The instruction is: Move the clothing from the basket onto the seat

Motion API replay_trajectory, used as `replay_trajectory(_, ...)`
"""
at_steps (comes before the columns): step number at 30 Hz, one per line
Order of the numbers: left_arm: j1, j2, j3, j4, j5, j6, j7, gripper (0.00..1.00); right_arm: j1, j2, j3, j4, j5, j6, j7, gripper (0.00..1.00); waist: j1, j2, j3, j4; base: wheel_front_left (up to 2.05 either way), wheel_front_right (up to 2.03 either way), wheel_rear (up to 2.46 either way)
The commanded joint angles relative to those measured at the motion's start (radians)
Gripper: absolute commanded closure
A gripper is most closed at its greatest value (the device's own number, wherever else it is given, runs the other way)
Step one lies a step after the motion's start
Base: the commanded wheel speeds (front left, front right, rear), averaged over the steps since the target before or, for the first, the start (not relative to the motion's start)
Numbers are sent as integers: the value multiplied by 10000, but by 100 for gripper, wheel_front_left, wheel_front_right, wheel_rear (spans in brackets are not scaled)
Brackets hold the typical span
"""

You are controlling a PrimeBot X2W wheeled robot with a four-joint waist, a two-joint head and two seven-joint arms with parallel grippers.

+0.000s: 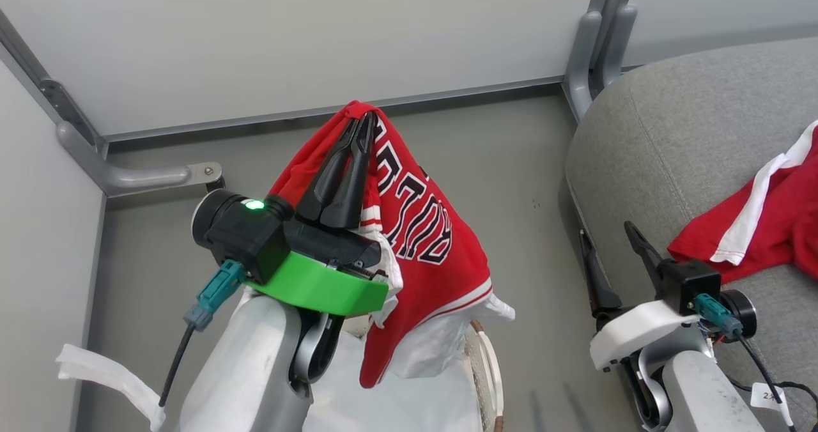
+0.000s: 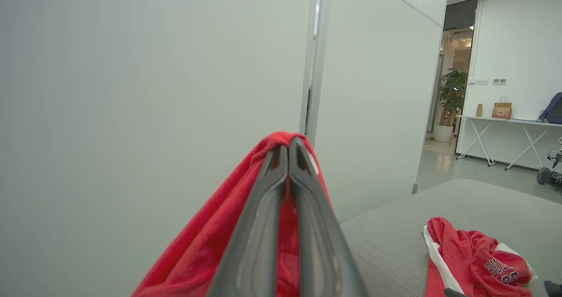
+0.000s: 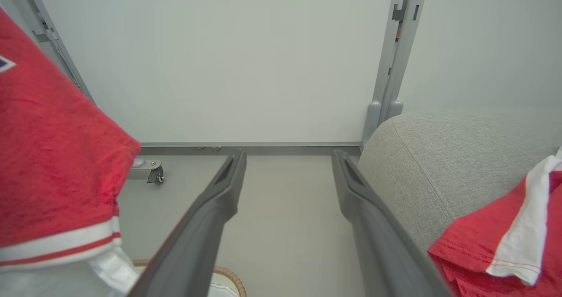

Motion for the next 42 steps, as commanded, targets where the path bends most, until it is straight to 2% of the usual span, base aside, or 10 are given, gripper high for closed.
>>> replay_trajectory(1,-5,14,-30,-107,-45,53,-32,100,111,-29,184,-42,120,-14,-22,0,1,0,-208,35,0,0,0)
replay_trajectory(8,10,14,-242,-448,-146,80,-23,100,-404,-88,2135,-682,814,-14,-22,0,1,0,-90,17,0,0,0)
replay_trajectory(13,-127,15,-392,-503,-258,45,-21,100,-1359,-521,4321,-1545,1636,-14,-22,0,1,0,52,80,0,0,0)
replay_trajectory(18,-242,13,-538,-520,-365,28,-23,100,-2421,-898,5701,-1974,2019,-14,-22,0,1,0,122,202,0,0,0)
replay_trajectory(23,-273,13,-795,-573,-486,36,-23,100,-3175,-874,6134,-1674,1870,-14,-20,0,1,0,142,375,0,0,0)
replay_trajectory(30,-273,12,-1222,-723,-610,43,-23,100,-3704,-458,5915,-948,1361,-14,-20,0,1,0,146,642,0,0,0)
replay_trajectory(39,-317,10,-1795,-804,-763,-23,-23,100,-4070,-128,6207,1395,1607,-14,-20,0,1,0,183,1068,0,0,0)
replay_trajectory(40,-315,10,-1826,-792,-784,-34,-23,100,-4111,-116,6241,1537,1652,-14,-20,28,1,0,196,1091,0,0,0)
replay_trajectory(41,-310,10,-1850,-782,-804,-46,-23,100,-4174,-99,6270,1640,1746,-14,-20,84,1,0,212,1113,0,0,0)
replay_trajectory(42,-307,10,-1865,-776,-809,-52,-23,100,-4205,-85,6271,1706,1824,-14,-22,100,1,0,225,1128,0,0,0)
